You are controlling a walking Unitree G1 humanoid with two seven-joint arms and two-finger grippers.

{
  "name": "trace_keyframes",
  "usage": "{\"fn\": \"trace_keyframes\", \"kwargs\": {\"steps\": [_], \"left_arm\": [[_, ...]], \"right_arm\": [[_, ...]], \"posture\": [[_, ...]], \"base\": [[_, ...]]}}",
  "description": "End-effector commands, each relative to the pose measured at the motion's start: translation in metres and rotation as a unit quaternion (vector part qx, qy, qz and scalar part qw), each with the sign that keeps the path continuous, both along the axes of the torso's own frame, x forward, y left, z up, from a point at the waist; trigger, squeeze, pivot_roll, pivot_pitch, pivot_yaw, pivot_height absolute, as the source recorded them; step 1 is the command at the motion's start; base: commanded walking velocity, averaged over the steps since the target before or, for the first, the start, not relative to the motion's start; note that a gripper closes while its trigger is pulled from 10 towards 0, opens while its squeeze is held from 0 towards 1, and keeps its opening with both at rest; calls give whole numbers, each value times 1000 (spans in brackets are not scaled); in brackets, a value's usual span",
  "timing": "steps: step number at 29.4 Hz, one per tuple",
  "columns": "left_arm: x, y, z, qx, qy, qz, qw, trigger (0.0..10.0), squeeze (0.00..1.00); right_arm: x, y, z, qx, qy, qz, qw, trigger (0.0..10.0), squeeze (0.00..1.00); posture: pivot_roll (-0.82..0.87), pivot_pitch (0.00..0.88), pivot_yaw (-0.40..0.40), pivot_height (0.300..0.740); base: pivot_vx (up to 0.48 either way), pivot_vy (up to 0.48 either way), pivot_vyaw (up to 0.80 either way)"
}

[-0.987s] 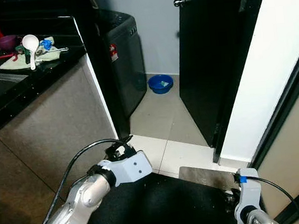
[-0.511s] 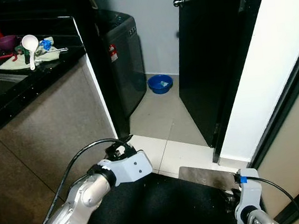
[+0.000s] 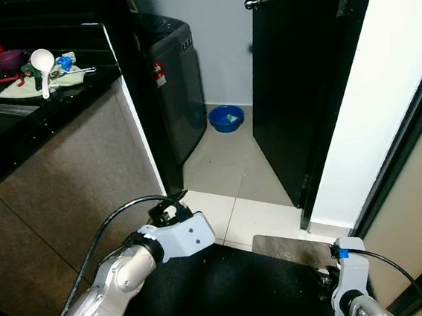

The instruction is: Kitchen organization

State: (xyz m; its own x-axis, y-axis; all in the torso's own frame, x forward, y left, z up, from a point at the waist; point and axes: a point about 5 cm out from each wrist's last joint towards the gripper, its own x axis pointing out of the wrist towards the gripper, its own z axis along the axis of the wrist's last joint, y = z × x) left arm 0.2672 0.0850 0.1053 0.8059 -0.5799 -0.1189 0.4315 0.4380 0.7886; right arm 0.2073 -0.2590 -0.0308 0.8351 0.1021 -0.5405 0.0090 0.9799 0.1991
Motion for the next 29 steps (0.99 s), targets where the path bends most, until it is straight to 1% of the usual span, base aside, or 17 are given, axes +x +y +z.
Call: {"fn": "trace_keyframes", "kwargs": {"steps": [1, 29], "left_arm": [[0, 2, -2, 14, 4, 1, 1000, 10000, 0], [2, 1, 2, 14, 2, 0, 1000, 10000, 0]], "right_arm": [[2, 1, 1, 0, -4, 2, 1000, 10000, 0], [5, 0, 4, 0, -8, 1, 1000, 10000, 0]], "posture": [[-68, 0, 10, 740], [-67, 0, 7, 740]], "base": [[0, 0, 0], [0, 0, 0]]}}
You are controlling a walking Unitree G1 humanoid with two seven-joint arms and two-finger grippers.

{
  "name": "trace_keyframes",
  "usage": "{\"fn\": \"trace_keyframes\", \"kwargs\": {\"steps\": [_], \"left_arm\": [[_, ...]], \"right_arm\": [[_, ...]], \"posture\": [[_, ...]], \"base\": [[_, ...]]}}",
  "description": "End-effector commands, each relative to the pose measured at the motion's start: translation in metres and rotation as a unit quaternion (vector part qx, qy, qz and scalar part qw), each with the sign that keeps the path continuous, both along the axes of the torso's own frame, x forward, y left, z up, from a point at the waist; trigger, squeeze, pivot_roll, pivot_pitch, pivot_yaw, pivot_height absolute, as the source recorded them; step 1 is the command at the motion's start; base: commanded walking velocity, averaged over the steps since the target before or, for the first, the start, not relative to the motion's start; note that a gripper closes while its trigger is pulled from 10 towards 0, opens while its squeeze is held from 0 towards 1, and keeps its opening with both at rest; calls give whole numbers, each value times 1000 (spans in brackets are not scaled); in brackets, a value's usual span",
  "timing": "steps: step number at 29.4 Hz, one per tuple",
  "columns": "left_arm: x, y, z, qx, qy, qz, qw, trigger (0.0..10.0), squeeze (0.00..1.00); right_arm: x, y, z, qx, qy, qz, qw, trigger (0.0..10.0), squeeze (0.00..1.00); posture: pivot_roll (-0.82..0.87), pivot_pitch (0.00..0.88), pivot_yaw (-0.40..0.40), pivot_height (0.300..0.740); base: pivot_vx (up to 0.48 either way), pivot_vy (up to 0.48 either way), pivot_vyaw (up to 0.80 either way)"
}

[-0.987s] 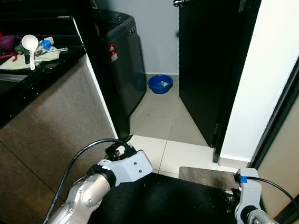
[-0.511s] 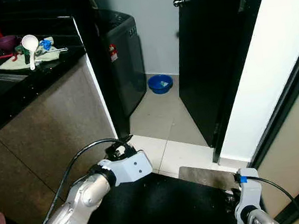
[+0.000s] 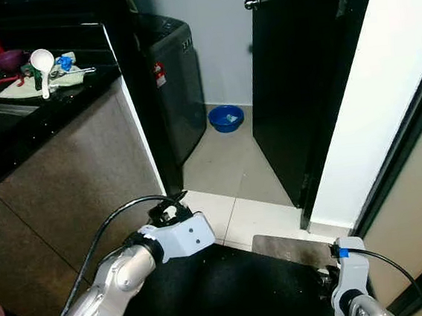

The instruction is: Kitchen organization

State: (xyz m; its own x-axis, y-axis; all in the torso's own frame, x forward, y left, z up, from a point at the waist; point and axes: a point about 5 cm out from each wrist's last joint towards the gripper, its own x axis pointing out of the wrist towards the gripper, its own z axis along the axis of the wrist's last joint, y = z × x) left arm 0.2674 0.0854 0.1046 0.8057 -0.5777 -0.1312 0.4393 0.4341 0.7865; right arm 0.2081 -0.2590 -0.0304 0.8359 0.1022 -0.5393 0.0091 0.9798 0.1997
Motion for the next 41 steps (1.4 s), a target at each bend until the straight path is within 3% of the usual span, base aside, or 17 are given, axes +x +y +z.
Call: {"fn": "trace_keyframes", "kwargs": {"steps": [1, 41], "left_arm": [[2, 1, 3, 11, -3, -1, 1000, 10000, 0], [3, 5, 4, 9, -3, 0, 1000, 10000, 0]], "right_arm": [[5, 0, 4, 0, -7, 1, 1000, 10000, 0], [6, 2, 5, 1, -12, -3, 1000, 10000, 0]], "posture": [[-67, 0, 7, 740], [-62, 0, 24, 740]], "base": [[0, 0, 0], [0, 0, 0]]}}
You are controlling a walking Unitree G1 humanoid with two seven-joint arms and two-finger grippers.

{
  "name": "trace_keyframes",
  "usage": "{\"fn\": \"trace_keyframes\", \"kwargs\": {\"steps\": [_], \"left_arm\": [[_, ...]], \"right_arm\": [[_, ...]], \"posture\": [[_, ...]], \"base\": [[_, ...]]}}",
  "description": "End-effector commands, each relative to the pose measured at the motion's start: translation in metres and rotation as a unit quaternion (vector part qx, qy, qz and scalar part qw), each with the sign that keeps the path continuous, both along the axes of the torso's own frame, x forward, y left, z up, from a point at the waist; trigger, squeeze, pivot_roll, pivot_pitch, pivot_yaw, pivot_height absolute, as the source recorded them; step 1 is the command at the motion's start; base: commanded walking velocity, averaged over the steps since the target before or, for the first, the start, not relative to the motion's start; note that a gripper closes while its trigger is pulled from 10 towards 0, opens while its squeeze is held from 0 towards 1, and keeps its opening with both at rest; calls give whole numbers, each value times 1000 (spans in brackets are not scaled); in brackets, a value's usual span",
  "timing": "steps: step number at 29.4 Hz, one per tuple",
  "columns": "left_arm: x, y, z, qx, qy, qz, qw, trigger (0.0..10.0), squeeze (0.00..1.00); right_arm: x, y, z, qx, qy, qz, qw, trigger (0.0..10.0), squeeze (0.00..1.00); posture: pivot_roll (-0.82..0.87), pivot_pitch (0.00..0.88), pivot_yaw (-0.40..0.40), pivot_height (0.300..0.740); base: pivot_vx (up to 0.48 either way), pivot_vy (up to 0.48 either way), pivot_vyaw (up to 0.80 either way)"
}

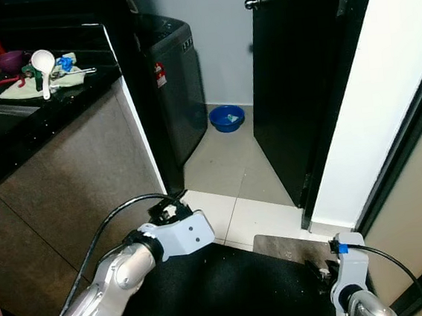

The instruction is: Kitchen organization

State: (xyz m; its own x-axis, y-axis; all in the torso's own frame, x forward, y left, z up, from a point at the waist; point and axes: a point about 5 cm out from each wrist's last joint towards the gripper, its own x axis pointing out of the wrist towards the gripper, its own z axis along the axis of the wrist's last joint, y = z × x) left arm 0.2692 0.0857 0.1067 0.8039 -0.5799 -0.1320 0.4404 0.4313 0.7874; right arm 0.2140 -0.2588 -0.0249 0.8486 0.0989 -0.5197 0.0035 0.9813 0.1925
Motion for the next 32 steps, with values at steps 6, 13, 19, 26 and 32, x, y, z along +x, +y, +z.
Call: {"fn": "trace_keyframes", "kwargs": {"steps": [6, 13, 19, 26, 32], "left_arm": [[2, 6, 1, 10, -2, 3, 1000, 10000, 0], [3, 8, 0, 10, -2, 4, 1000, 10000, 0], [4, 8, 0, 10, -1, 4, 1000, 10000, 0], [3, 8, 0, 10, -1, 4, 1000, 10000, 0], [3, 8, -1, 10, -1, 4, 1000, 10000, 0]], "right_arm": [[1, 4, 0, 6, -1, -3, 1000, 10000, 0], [2, 6, 0, 5, -4, -5, 1000, 10000, 0], [2, 6, 0, 5, -4, -4, 1000, 10000, 0], [2, 6, 0, 4, -3, -4, 1000, 10000, 0], [1, 6, -1, 4, -1, -4, 1000, 10000, 0]], "posture": [[-55, 0, 30, 740], [-53, 0, 40, 740], [-44, 0, 35, 740], [-40, 0, 27, 740], [-35, 0, 23, 740]], "base": [[0, 0, 0], [0, 0, 0], [0, 0, 0], [0, 0, 0], [0, 0, 0]]}}
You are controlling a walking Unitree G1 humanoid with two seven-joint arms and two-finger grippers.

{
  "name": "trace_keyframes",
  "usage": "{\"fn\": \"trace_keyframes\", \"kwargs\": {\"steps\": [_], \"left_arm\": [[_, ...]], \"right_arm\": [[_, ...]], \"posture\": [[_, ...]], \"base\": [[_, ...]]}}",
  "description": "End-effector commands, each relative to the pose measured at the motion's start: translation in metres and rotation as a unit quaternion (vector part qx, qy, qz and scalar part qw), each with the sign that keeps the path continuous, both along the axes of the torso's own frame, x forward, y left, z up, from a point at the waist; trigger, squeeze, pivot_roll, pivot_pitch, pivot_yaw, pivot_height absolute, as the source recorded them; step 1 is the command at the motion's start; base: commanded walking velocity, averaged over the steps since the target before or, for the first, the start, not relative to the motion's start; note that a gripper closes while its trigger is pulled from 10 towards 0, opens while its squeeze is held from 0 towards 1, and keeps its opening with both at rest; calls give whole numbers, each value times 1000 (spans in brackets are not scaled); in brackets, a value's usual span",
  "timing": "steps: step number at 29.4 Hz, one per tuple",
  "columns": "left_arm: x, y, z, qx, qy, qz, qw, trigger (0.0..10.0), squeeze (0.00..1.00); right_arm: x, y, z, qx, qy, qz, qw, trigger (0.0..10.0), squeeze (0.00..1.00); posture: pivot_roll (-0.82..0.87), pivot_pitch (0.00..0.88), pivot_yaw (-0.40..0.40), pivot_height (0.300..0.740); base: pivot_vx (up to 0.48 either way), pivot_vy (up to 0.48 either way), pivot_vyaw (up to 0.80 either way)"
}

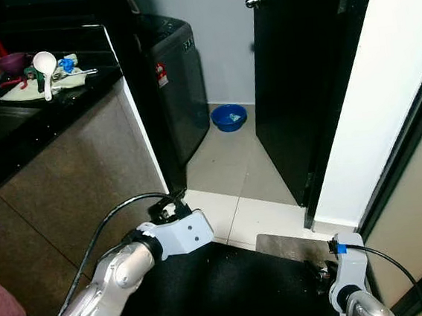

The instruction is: Kitchen organization

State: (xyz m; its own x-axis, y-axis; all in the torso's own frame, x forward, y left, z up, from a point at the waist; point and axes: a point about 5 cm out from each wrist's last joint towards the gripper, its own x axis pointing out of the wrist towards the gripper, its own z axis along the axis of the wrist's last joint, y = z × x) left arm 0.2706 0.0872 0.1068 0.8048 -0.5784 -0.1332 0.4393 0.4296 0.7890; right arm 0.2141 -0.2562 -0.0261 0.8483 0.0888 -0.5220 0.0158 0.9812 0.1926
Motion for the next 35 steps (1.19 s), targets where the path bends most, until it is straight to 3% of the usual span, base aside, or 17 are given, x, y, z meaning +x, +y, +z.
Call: {"fn": "trace_keyframes", "kwargs": {"steps": [1, 35], "left_arm": [[2, 6, -1, 9, -1, 3, 1000, 10000, 0], [0, 6, -5, 9, 0, 3, 1000, 10000, 0]], "right_arm": [[1, 4, 0, 4, -3, 2, 1000, 10000, 0], [-1, 4, -2, 3, 2, 3, 1000, 10000, 0]], "posture": [[-35, 0, 23, 740], [-37, 0, 16, 740]], "base": [[0, 0, 0], [0, 0, 0]]}}
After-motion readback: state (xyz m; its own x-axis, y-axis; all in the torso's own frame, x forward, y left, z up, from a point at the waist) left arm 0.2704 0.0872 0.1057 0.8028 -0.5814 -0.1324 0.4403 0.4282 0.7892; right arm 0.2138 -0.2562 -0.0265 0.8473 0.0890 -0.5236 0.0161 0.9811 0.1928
